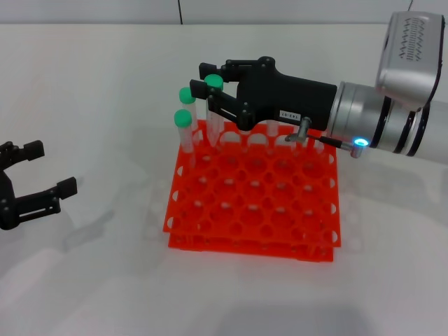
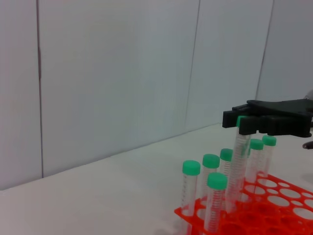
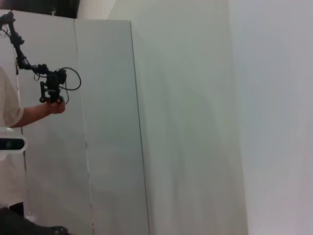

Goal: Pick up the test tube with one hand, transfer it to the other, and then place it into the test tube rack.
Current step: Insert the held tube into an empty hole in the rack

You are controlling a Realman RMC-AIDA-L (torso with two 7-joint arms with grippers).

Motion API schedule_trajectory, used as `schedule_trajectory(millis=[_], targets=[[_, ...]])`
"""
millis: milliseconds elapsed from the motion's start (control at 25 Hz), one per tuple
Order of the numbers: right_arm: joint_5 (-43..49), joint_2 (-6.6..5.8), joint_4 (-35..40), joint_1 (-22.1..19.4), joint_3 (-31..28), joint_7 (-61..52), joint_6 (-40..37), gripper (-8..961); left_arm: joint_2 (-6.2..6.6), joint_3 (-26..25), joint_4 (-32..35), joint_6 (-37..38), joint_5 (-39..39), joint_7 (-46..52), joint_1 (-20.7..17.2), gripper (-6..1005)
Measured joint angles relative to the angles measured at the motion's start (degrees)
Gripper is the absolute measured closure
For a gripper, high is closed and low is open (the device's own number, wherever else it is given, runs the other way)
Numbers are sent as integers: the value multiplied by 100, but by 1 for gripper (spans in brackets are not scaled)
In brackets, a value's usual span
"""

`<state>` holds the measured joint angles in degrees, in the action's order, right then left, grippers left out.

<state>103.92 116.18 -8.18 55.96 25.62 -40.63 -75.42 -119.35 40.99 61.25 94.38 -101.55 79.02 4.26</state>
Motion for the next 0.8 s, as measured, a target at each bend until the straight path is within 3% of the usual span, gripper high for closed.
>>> schedule_trajectory(millis=[800], targets=[[143, 0, -65, -64, -13, -10, 320, 596, 18, -4, -108, -36, -73, -72, 188, 106]])
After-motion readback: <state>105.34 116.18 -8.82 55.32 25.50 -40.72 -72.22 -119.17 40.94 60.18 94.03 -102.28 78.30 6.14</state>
